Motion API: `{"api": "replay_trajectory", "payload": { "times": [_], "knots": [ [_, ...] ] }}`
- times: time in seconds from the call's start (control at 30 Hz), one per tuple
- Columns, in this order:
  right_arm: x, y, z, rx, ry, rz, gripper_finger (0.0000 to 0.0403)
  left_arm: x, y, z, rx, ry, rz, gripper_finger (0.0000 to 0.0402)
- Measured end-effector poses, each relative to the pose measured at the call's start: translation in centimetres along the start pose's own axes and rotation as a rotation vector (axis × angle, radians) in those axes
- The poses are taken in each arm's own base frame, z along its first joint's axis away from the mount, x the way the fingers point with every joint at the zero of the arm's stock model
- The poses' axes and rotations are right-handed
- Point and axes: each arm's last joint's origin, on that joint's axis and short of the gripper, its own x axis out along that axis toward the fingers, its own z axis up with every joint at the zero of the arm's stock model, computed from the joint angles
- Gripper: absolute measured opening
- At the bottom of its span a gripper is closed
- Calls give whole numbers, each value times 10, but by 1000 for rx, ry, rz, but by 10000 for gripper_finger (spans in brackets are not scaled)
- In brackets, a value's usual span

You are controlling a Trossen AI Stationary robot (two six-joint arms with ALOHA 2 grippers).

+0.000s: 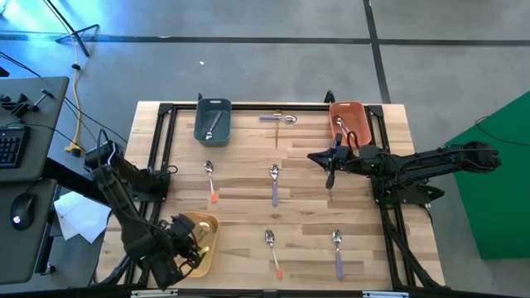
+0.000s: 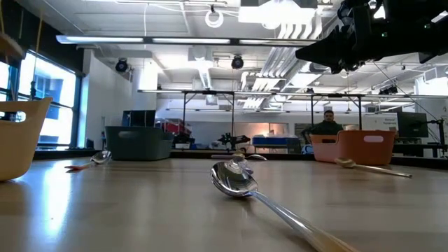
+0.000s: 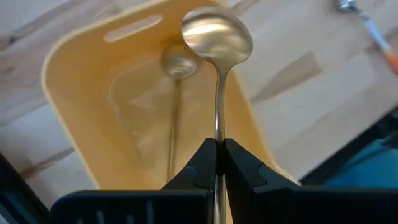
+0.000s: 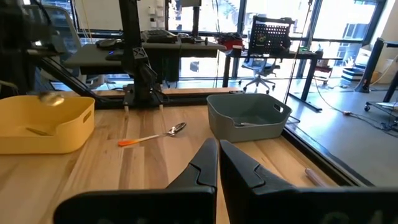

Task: Sort silverware by color (type)
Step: Put the bottom left gold spoon into the yellow bin, then put the top left purple spoon into the blue bin

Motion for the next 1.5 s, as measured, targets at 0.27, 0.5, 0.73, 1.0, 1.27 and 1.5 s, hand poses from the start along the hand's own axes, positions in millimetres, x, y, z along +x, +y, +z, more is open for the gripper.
{"api": "replay_trajectory", "payload": {
  "times": [0.27,0.5,0.73,1.0,1.27,1.5],
  "knots": [
    [0,0,4,-13,-39,-3,0,35,15,-5,-5,-22,5,3],
    [0,0,4,-21,-37,-3,0,58,25,-11,-30,28,-1,3],
    [0,0,2,-16,-15,0,0,75,31,-9,6,105,29,6],
    [0,0,0,-21,3,1,0,75,23,-1,120,194,-15,50],
    [7,0,17,-16,30,3,0,49,22,23,224,216,-156,113],
    [7,0,19,2,33,3,0,11,34,94,462,90,-339,103]
  ]
}}
